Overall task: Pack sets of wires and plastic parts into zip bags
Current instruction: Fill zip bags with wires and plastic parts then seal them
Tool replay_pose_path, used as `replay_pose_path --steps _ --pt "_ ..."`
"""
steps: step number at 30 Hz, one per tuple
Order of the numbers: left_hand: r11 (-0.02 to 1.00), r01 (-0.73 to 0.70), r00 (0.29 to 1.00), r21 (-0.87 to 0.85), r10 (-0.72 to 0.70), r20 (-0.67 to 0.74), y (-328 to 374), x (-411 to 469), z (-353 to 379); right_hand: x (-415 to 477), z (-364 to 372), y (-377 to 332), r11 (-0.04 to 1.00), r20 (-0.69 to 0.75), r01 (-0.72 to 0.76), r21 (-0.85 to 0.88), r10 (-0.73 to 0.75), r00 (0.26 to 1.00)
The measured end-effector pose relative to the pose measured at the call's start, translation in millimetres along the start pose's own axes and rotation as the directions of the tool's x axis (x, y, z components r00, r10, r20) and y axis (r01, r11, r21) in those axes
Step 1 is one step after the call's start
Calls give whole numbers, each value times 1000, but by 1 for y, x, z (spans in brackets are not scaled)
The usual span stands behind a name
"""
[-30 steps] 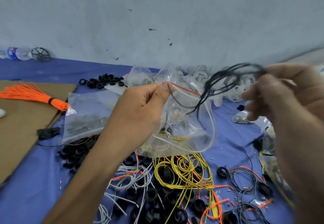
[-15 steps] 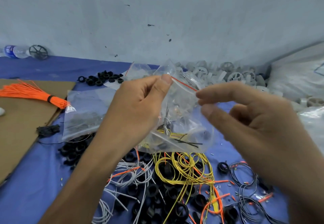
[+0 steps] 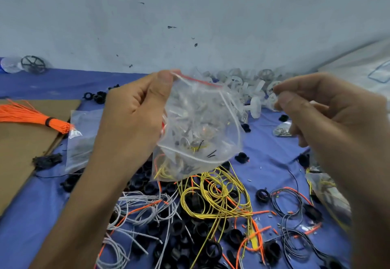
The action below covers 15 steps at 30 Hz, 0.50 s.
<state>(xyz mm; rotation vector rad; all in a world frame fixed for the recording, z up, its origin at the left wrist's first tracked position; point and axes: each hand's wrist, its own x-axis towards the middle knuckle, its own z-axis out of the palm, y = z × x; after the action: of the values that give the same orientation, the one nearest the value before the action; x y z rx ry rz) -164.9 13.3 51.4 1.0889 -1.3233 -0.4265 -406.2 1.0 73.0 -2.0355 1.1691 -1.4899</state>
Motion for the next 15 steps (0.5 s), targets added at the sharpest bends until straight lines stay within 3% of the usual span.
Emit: replay_pose_path --steps 4,6,8,10,12,15 --pt "998 -35 996 -54 30 -89 1 3 -6 8 6 23 998 62 -61 -17 62 996" --pt "997 -20 994 -77 12 -109 -2 5 -7 11 16 50 972 192 -147 -183 182 964" --pt "997 -16 994 -75 8 -106 -3 5 -7 9 31 80 859 303 -184 -478 357 883" --pt "998 -31 995 -52 26 -92 -3 4 -5 1 46 104 727 343 -186 -661 513 787" --pt "998 -48 996 -30 46 -79 -2 3 -3 -6 57 119 677 357 -197 -709 585 728" --pt "999 -43 997 -31 41 -66 0 2 -4 -12 63 130 634 344 -170 -754 602 721"
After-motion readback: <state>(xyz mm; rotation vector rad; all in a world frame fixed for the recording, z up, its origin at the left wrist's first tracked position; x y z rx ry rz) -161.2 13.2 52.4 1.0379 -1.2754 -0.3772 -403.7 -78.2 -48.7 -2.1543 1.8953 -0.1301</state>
